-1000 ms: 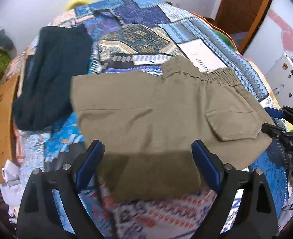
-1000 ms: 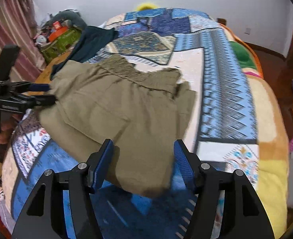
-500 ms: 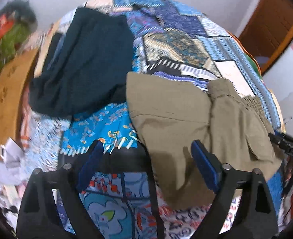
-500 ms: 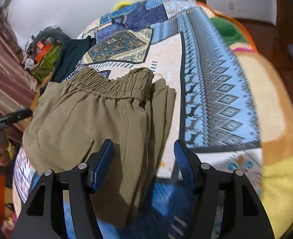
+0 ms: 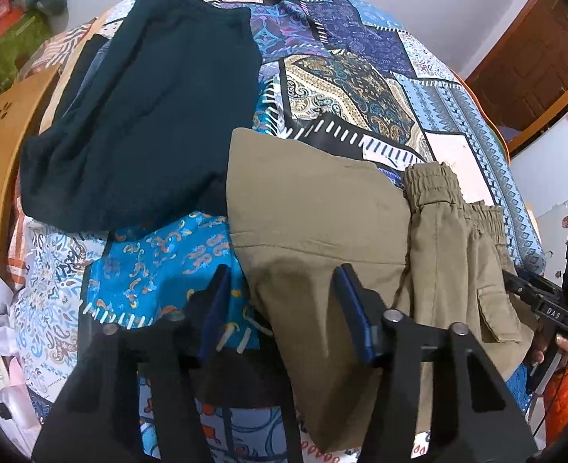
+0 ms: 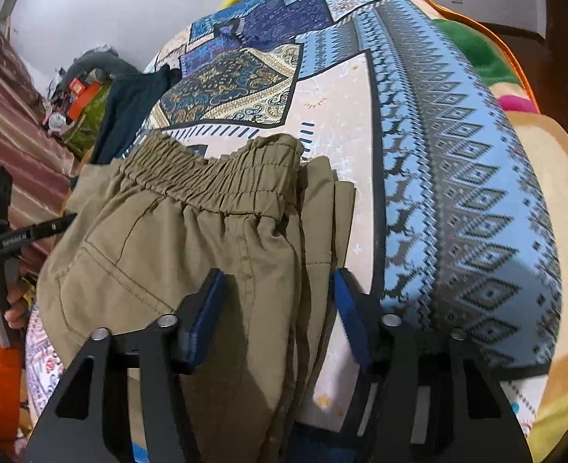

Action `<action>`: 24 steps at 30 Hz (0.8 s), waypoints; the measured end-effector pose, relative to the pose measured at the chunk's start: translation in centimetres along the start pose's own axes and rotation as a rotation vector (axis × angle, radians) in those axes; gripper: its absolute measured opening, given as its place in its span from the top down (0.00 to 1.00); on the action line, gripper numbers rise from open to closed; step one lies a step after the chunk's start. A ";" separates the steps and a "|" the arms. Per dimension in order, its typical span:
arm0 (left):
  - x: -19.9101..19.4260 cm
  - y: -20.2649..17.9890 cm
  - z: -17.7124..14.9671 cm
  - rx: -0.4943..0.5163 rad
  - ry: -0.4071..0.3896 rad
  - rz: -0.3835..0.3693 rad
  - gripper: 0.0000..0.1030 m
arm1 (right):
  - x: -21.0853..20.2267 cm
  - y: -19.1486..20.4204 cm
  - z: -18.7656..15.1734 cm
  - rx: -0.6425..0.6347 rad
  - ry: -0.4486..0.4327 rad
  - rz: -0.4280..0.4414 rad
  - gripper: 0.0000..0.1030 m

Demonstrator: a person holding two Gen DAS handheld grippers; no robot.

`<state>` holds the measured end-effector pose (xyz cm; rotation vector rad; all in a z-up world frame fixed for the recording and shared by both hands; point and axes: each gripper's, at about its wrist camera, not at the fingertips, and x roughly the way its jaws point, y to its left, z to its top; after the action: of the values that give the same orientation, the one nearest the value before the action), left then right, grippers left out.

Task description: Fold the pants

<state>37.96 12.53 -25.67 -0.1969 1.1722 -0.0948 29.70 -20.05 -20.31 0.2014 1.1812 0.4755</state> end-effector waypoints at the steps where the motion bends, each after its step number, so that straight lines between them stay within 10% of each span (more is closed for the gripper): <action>1: -0.1 0.0 0.0 0.001 -0.005 0.005 0.54 | 0.2 0.2 0.0 -0.008 0.005 0.004 0.62; 11: -2.3 0.7 -0.3 -0.003 -0.076 0.043 0.97 | -0.9 1.2 0.2 -0.049 -0.053 -0.023 0.87; 16: -4.5 0.1 0.0 0.033 -0.115 0.046 0.97 | -2.7 2.0 0.8 -0.084 -0.101 -0.031 0.88; 18: -4.6 0.2 0.2 0.033 -0.096 0.018 0.97 | -3.4 2.2 1.2 -0.091 -0.118 -0.029 0.88; 22: -3.3 0.3 0.3 0.012 -0.021 -0.014 0.58 | -4.4 2.3 1.2 -0.111 -0.139 -0.049 0.88; 24: -2.3 0.1 -0.1 0.018 0.004 -0.010 0.56 | -4.5 1.9 1.0 -0.108 -0.129 -0.053 0.88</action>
<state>36.99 12.98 -23.66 -0.1869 1.1744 -0.1145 28.83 -20.27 -15.42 0.1053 1.0296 0.4716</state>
